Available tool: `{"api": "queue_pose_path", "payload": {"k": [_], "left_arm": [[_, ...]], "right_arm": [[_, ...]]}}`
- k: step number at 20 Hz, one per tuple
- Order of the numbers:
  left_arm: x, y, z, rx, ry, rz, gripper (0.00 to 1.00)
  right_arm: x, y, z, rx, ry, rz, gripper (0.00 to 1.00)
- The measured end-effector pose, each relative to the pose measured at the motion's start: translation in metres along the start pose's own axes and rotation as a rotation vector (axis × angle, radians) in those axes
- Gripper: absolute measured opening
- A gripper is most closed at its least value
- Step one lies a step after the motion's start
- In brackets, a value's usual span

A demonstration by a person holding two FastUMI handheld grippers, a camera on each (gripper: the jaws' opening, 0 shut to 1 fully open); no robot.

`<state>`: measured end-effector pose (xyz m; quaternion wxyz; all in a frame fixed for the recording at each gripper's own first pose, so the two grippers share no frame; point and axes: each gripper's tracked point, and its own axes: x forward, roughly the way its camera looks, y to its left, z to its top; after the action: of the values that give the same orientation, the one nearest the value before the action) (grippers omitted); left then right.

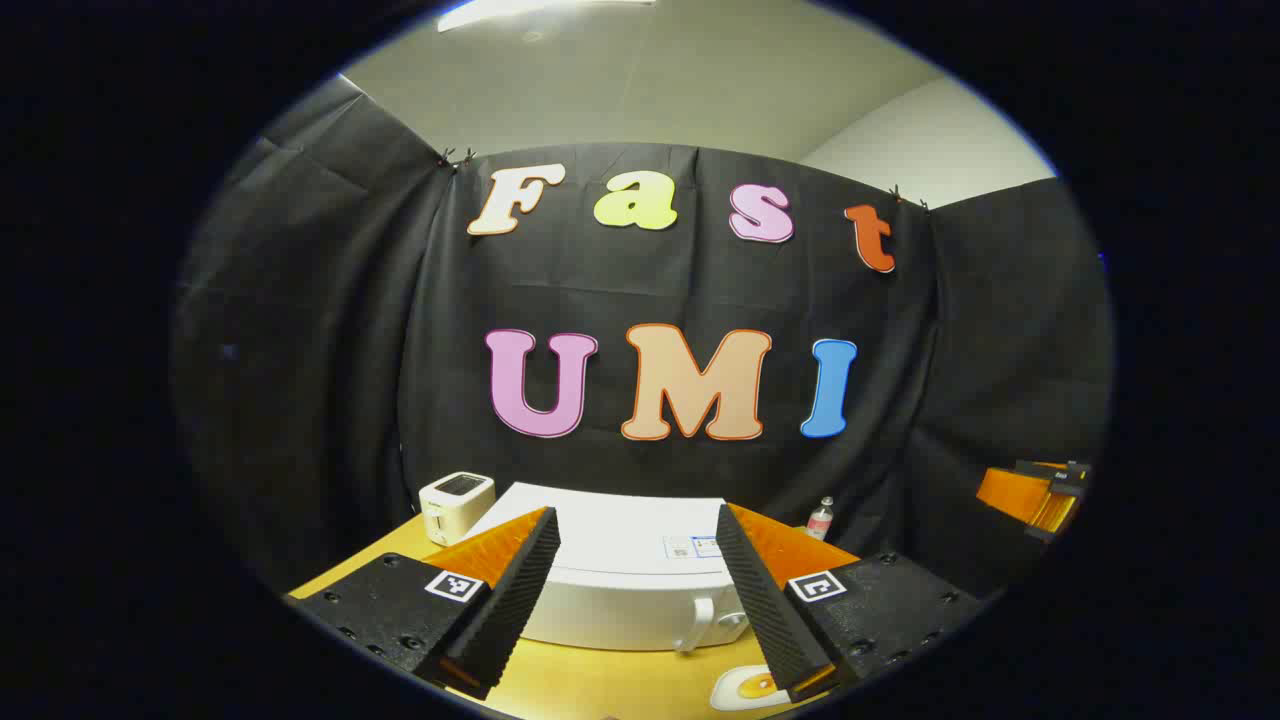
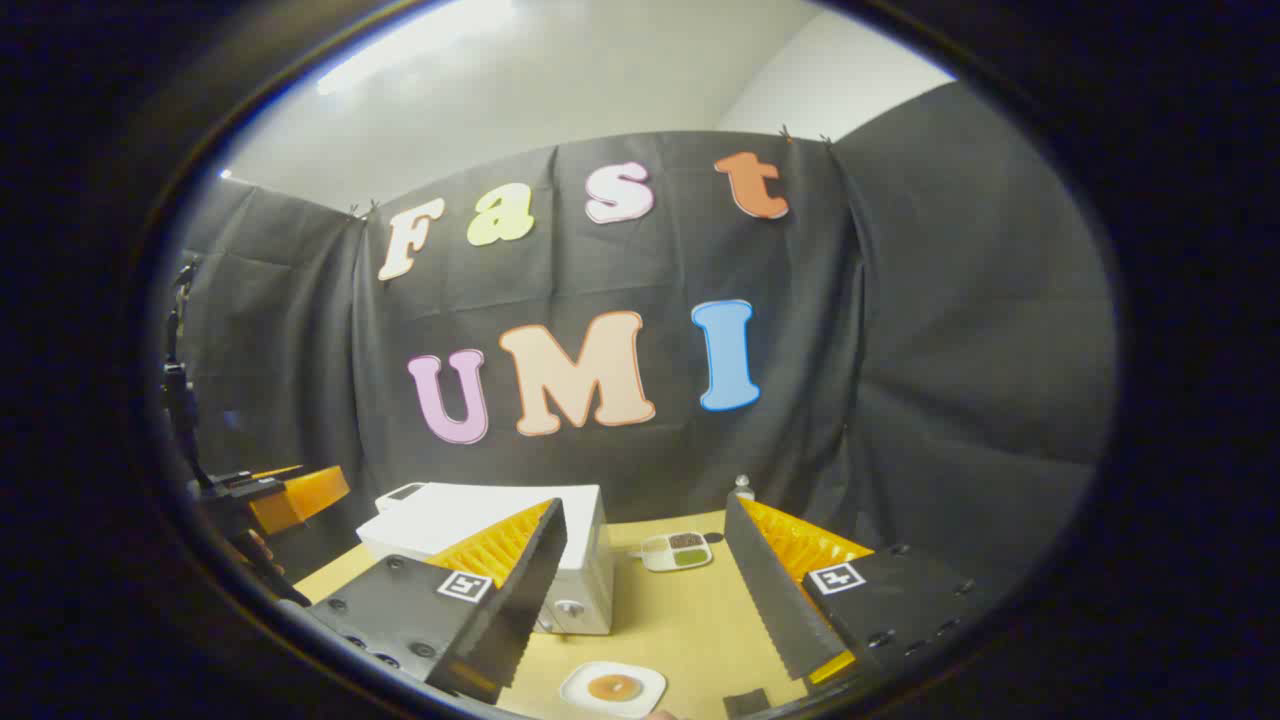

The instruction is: Open the microwave oven with the left hand, put the food in, and close the microwave oven.

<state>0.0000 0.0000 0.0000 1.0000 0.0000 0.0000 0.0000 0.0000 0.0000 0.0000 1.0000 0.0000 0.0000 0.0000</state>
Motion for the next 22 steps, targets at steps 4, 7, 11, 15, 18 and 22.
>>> {"api": "queue_pose_path", "payload": {"k": [4,7,11,15,18,22], "left_arm": [[-0.008,0.024,0.010,0.069,-0.024,-0.046,0.95],[-0.004,0.025,0.015,0.096,-0.047,-0.078,0.92],[-0.002,0.017,0.011,0.074,-0.024,-0.095,0.95],[-0.003,0.016,0.015,0.013,0.004,-0.072,0.95],[-0.001,0.015,0.015,-0.016,0.012,-0.063,0.95],[0.002,0.012,0.015,-0.033,0.065,-0.065,0.95]], "right_arm": [[-0.011,0.027,0.005,-0.013,-0.020,-0.055,0.91],[-0.018,0.038,0.002,-0.017,-0.021,-0.078,0.91],[-0.014,0.039,-0.001,-0.027,-0.008,-0.069,0.91],[-0.005,0.022,0.000,-0.018,0.018,-0.053,0.92],[0.001,0.003,-0.001,-0.019,0.029,-0.047,0.91],[0.010,-0.020,-0.007,-0.037,0.044,-0.040,0.99]]}}
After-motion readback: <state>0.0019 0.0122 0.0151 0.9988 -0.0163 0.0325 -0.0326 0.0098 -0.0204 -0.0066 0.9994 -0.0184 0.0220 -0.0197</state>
